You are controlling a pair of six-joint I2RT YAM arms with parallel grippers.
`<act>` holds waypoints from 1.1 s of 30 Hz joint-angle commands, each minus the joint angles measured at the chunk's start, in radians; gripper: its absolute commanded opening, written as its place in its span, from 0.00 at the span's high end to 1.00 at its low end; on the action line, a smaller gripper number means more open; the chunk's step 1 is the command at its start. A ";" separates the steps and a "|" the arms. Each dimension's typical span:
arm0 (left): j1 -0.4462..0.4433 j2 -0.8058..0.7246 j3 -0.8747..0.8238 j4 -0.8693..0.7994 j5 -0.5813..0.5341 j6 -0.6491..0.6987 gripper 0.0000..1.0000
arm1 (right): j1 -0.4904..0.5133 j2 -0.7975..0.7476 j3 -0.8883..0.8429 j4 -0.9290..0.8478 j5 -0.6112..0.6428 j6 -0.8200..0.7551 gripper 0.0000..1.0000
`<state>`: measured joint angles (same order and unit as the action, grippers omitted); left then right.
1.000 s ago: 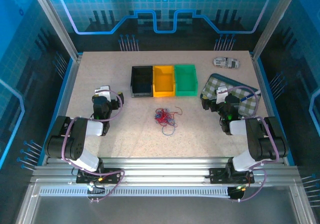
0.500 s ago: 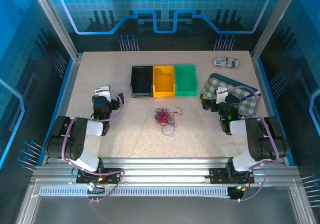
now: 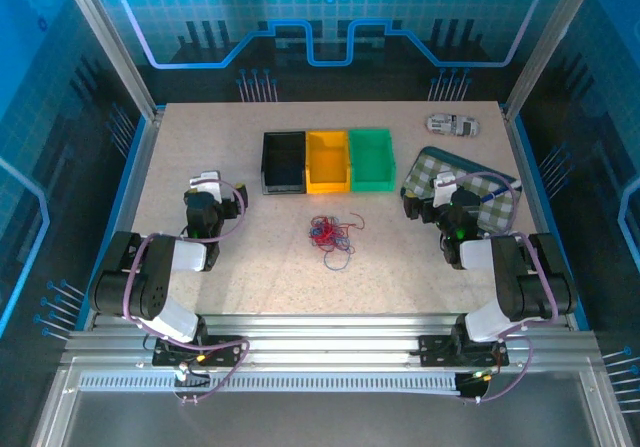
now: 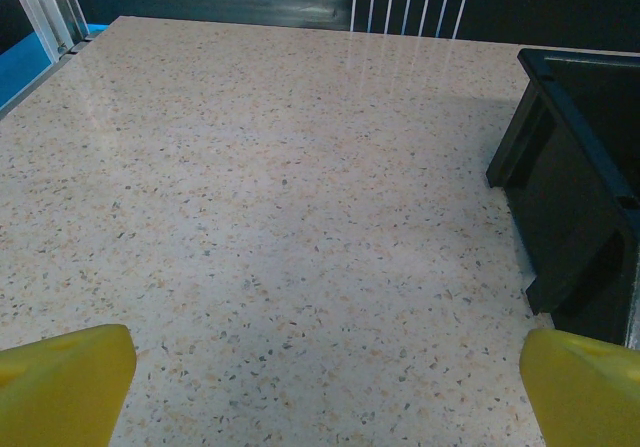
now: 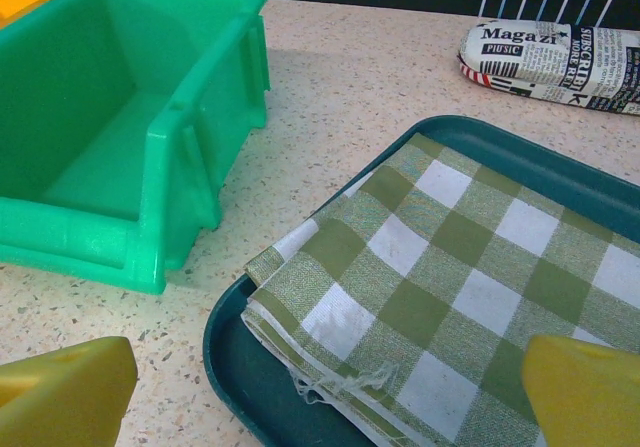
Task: Untangle the cables
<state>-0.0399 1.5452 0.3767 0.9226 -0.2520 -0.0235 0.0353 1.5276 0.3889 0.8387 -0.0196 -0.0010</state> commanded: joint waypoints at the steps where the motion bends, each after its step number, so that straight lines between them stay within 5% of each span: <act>1: 0.005 0.007 -0.001 0.018 0.029 0.010 0.01 | -0.017 -0.014 0.014 0.021 -0.009 0.017 0.00; 4: 0.005 0.007 -0.002 0.019 0.030 0.010 0.00 | 0.002 -0.175 0.091 -0.265 0.063 0.028 0.00; 7: 0.005 0.007 -0.001 0.019 0.030 0.011 0.00 | 0.045 -0.303 0.206 -0.559 0.101 0.114 0.16; 12: -0.010 -0.022 -0.003 0.000 0.102 0.059 0.01 | 0.313 -0.383 0.271 -0.762 0.248 0.147 0.20; 17: -0.122 -0.214 0.098 -0.303 -0.107 0.108 0.01 | 0.534 -0.321 0.318 -0.875 0.318 0.326 0.19; 22: -0.209 -0.277 0.238 -0.573 -0.160 -0.129 0.01 | 0.602 -0.191 0.371 -0.946 0.283 0.448 0.21; 26: -0.290 -0.232 0.347 -0.813 -0.047 -0.365 0.01 | 0.607 -0.090 0.439 -0.999 0.174 0.422 0.23; 33: -0.381 -0.172 0.310 -0.828 0.160 -0.505 0.01 | 0.623 -0.073 0.478 -1.065 0.090 0.302 0.28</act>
<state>-0.4095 1.3563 0.7097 0.1699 -0.1989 -0.4171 0.6487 1.4590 0.8371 -0.1642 0.1200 0.3454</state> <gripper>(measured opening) 0.994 0.722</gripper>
